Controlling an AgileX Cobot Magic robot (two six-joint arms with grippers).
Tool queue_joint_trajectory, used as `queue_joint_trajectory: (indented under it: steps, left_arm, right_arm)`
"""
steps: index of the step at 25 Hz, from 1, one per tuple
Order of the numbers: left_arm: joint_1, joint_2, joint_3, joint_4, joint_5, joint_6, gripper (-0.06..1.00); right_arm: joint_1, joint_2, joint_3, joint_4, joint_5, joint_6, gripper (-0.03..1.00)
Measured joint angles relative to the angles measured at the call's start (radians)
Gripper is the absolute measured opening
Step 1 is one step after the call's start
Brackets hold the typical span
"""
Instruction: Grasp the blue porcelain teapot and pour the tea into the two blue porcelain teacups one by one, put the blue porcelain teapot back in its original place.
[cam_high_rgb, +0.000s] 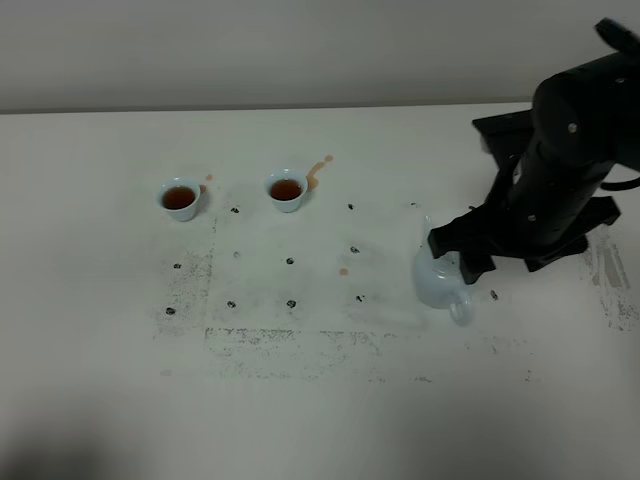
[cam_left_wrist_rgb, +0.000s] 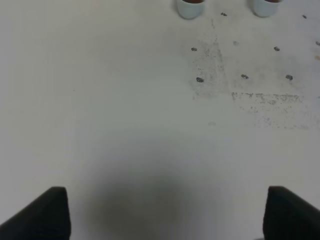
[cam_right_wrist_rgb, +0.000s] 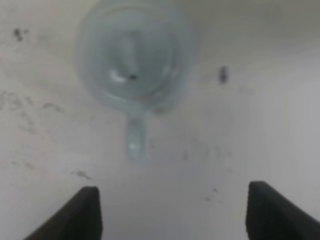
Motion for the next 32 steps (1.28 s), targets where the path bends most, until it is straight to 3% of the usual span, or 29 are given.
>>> queue_joint_trajectory:
  steps: [9, 16, 28, 32]
  left_arm:
    - [0.000, 0.000, 0.000, 0.000, 0.000, 0.000, 0.74]
    - [0.000, 0.000, 0.000, 0.000, 0.000, 0.000, 0.74]
    - [0.000, 0.000, 0.000, 0.000, 0.000, 0.000, 0.74]
    - [0.000, 0.000, 0.000, 0.000, 0.000, 0.000, 0.74]
  right_arm:
    - [-0.245, -0.091, 0.000, -0.044, 0.150, -0.084, 0.58]
    - [-0.270, -0.331, 0.025, -0.045, 0.174, -0.128, 0.58]
    - [-0.270, -1.062, 0.519, -0.001, 0.185, -0.131, 0.58]
    - [-0.270, -1.317, 0.679, 0.025, 0.115, -0.163, 0.58]
